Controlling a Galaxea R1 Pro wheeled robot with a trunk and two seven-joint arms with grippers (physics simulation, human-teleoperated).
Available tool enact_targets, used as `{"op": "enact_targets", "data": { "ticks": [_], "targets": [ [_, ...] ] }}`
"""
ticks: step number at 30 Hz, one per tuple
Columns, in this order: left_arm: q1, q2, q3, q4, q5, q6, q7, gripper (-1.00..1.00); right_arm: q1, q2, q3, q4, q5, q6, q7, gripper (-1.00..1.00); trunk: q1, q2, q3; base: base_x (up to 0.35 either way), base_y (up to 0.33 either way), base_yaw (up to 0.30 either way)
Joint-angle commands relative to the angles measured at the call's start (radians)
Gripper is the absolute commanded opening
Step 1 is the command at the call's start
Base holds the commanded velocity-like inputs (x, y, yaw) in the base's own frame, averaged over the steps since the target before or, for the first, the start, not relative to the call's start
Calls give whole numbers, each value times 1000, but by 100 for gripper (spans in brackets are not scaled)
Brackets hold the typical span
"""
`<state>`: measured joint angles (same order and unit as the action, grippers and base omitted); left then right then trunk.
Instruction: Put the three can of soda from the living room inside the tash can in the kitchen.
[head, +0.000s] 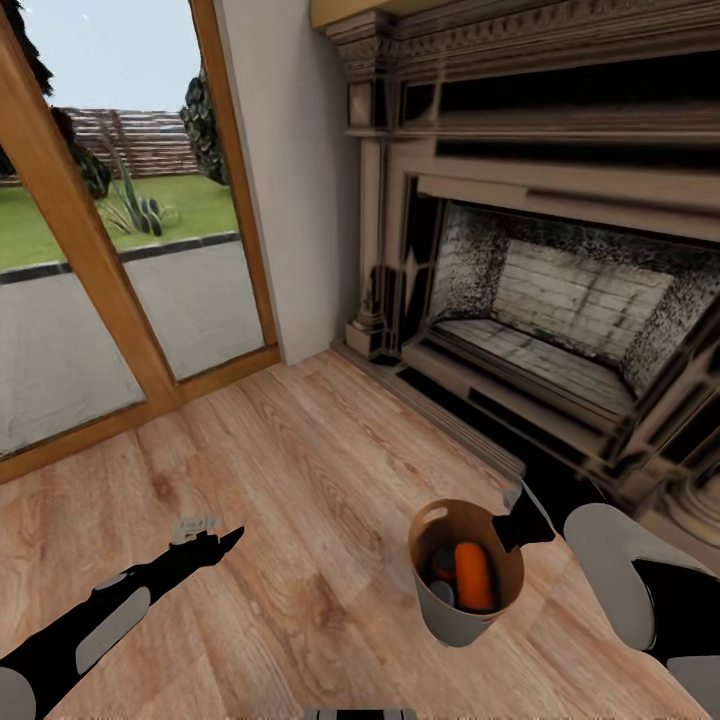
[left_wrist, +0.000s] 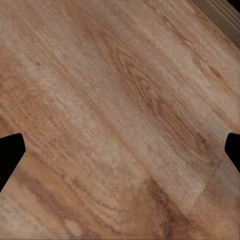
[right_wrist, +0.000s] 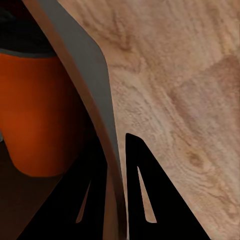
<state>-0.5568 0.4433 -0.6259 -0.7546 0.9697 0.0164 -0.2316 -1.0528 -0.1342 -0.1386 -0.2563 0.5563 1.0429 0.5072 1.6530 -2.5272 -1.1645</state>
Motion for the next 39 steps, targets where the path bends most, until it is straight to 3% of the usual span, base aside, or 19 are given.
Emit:
{"op": "enact_targets", "data": {
  "ticks": [1,8,15,24,33,39],
  "targets": [
    [0,0,0,1,0,-1,0,100,0,-1,-4,0,-18,4,4,-100,0,0,-4,0,0,0],
    [0,0,0,1,0,-2,0,100,0,-2,-4,0,-18,4,4,-100,3,-2,-31,0,0,0],
    [0,0,-1,1,0,-3,0,100,0,-9,-4,-2,-17,4,4,-100,3,-2,-31,0,0,0],
    [0,-1,-3,1,1,-3,0,100,0,-11,-4,-3,-16,4,4,-100,7,-4,-66,0,0,0],
    [0,0,-3,1,1,-7,0,100,0,-12,-4,-3,-16,4,2,-100,7,-4,-66,0,0,0],
    [0,-3,-3,2,1,-10,0,100,1,-12,-4,-4,-15,4,3,-100,10,-6,-89,0,0,0]
  ]
}}
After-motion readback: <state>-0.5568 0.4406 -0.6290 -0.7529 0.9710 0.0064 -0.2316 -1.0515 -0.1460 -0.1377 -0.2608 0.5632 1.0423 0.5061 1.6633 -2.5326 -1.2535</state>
